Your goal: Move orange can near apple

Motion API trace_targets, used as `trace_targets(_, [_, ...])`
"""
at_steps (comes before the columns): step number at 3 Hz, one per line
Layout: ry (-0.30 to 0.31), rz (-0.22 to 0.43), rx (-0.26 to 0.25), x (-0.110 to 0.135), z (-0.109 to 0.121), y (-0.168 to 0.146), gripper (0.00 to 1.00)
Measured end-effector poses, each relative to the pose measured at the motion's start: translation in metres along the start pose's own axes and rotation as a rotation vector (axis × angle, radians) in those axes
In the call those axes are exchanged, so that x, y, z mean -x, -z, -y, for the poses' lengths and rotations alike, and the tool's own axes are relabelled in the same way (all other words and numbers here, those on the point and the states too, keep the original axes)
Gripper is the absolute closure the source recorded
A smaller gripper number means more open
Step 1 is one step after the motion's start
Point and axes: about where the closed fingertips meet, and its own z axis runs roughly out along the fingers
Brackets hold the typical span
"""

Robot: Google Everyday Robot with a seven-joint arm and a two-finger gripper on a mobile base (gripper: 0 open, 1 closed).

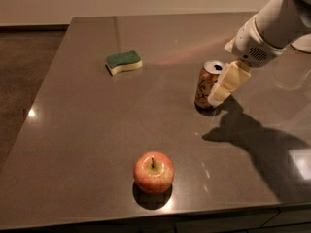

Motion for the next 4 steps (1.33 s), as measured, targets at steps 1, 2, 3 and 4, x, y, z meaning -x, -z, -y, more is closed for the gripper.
trace_targets(1, [0.008,0.024,0.022,0.004,0.0,-0.008,0.18])
trace_targets(2, [0.012,0.046,0.041,0.005,-0.001,-0.012,0.41])
trace_targets(3, [0.024,0.068,0.059,0.007,-0.002,-0.009,0.65])
trace_targets(4, [0.069,0.101,0.096,0.01,-0.017,0.006,0.87])
